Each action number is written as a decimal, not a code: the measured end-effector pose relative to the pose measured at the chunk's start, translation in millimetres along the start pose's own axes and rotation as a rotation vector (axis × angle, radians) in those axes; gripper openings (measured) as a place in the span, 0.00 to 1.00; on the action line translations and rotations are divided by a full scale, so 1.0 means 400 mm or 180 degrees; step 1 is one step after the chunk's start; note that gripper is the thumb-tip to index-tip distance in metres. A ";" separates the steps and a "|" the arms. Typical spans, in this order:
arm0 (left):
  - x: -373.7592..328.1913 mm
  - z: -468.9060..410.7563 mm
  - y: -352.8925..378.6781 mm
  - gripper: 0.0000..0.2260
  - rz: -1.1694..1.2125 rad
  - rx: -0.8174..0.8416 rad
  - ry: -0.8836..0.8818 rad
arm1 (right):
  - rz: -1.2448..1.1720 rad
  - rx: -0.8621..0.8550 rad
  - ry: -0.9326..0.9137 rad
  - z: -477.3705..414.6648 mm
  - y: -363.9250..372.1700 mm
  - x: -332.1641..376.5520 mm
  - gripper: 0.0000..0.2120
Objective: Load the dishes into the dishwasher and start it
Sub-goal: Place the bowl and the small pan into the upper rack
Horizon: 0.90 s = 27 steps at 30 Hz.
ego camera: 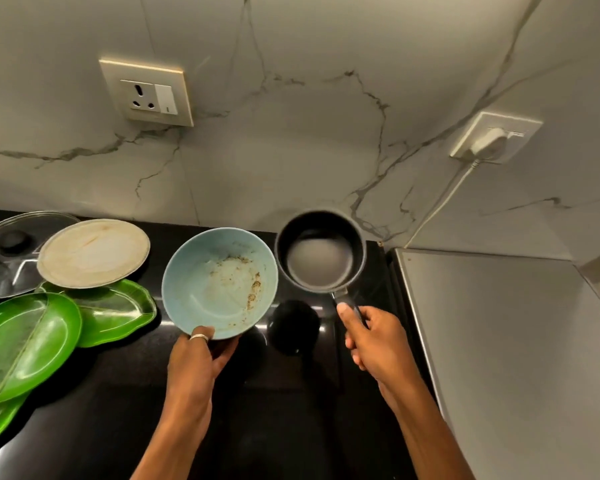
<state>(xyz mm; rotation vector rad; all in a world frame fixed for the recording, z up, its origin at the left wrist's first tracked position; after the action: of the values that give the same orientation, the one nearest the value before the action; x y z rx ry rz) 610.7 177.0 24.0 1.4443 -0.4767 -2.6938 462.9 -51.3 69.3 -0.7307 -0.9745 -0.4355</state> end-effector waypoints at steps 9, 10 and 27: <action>0.068 0.037 0.034 0.10 -0.0210 0.0575 -0.0128 | -0.1622 0.0281 0.0334 0.177 -0.039 0.002 0.06; 0.082 0.039 0.039 0.11 -0.0252 0.0686 -0.0150 | -0.1436 0.0126 0.0445 0.198 -0.048 -0.030 0.06; 0.455 0.524 0.320 0.23 -0.0891 0.2633 -0.0849 | -0.1705 -0.2216 0.0643 0.713 -0.495 -0.530 0.19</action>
<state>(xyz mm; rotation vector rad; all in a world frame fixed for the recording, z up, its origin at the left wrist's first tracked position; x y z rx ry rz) 323.2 72.7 23.1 1.3288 -1.6783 -3.0859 63.3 23.5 59.1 -1.0162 -0.8141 -1.3357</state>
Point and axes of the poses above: each hand's wrist, its own z-axis away from the middle knuckle, its own y-axis out of the palm, x = y × z, the point moved 7 cm from there along -z, towards the middle knuckle
